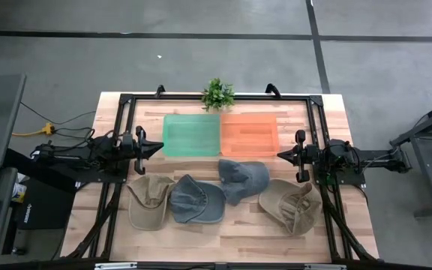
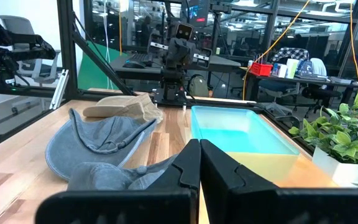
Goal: Pick & Place hat
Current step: Put the left brown cap into the light green bin
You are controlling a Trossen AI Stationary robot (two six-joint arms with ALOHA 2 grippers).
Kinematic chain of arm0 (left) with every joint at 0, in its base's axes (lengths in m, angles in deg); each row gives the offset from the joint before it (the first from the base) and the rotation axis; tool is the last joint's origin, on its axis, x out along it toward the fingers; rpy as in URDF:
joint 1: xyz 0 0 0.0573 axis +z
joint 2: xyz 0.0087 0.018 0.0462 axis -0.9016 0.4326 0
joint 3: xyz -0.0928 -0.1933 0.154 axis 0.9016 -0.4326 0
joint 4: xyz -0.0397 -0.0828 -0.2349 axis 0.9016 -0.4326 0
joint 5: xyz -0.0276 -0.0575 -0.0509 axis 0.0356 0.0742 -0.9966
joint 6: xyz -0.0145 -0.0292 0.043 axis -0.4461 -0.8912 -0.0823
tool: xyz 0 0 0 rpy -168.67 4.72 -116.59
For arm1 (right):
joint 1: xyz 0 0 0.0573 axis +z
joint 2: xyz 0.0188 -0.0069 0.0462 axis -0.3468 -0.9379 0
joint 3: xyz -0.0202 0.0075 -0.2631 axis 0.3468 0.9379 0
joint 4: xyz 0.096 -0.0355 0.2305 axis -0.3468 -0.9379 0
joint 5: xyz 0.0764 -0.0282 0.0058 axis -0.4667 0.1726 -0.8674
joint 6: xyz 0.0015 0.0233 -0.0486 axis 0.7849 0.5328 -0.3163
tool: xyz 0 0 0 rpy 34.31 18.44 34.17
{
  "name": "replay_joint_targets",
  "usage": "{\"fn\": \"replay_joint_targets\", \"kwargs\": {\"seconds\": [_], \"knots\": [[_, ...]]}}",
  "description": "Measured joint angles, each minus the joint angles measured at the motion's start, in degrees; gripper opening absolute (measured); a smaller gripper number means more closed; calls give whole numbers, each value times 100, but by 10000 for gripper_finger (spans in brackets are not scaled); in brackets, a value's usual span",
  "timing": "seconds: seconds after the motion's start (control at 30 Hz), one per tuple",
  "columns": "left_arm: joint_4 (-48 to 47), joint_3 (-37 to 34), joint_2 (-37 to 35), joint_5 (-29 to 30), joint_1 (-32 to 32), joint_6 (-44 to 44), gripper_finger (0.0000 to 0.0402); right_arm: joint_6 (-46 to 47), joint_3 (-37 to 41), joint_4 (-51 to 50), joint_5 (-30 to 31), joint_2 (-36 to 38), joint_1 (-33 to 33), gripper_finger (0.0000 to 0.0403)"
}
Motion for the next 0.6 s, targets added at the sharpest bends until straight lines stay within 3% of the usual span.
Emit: {"fn": "replay_joint_targets", "kwargs": {"seconds": [0.2, 0.6], "knots": [[-4, 0, 0, 0, 2, -599, 0, 0, 0, -1, 0, -2, 1, 1], [-1, 0, 0, 84, 0, -617, 0, 0, -1, -1, 0, -1, 1, 1]]}}
